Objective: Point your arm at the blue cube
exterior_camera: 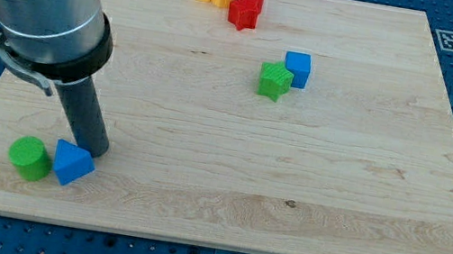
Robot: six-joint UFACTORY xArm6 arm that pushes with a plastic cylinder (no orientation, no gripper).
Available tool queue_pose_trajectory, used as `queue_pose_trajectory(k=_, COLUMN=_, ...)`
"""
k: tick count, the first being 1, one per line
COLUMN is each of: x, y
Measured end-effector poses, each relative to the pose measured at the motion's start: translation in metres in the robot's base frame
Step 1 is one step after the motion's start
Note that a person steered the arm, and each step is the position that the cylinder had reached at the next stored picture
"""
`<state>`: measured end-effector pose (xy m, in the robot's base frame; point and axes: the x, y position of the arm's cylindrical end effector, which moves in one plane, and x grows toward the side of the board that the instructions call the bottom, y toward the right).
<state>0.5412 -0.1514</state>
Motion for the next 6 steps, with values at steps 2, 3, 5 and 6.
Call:
queue_pose_trajectory(k=2, x=-0.041, y=0.087)
queue_pose_trajectory(k=3, x=-0.046, y=0.167)
queue_pose_trajectory(k=5, x=-0.118, y=0.317)
queue_pose_trajectory(k=6, x=-0.185, y=0.325)
